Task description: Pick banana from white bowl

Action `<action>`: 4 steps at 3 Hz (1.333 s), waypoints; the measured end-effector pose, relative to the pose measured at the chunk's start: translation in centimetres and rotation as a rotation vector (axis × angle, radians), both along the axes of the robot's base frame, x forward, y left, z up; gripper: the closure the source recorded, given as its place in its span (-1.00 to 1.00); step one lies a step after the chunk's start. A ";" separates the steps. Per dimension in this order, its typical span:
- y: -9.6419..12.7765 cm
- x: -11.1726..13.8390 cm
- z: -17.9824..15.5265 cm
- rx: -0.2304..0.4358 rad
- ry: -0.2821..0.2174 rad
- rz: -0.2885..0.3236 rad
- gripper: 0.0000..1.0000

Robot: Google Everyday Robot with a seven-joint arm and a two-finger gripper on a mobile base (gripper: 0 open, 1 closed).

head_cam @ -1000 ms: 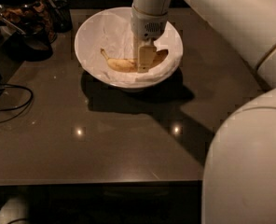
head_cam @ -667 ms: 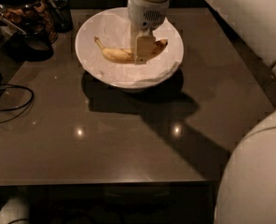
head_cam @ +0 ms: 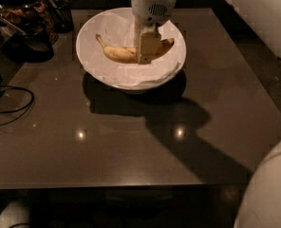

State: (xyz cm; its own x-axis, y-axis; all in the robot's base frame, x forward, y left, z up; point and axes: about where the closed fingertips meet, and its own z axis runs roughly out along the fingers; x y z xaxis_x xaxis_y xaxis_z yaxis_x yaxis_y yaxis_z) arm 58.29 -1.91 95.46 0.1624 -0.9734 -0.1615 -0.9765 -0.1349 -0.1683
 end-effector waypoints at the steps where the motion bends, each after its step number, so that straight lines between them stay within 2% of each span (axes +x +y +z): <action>1: -0.7 -3.4 2.1 0.020 0.008 -0.052 1.00; 2: -1.3 -6.4 3.2 0.049 0.023 -0.094 1.00; 3: -0.8 -5.8 3.3 0.065 0.001 -0.093 1.00; 4: -0.1 -6.4 3.8 0.057 0.019 -0.093 1.00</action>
Offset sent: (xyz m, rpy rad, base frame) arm -0.1173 -0.0337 0.0430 0.0369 0.1036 -0.1422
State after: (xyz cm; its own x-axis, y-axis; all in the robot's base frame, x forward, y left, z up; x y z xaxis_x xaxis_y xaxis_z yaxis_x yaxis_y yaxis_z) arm 51.91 -2.05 99.30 0.0681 -0.9734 -0.2188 -0.9874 -0.0344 -0.1543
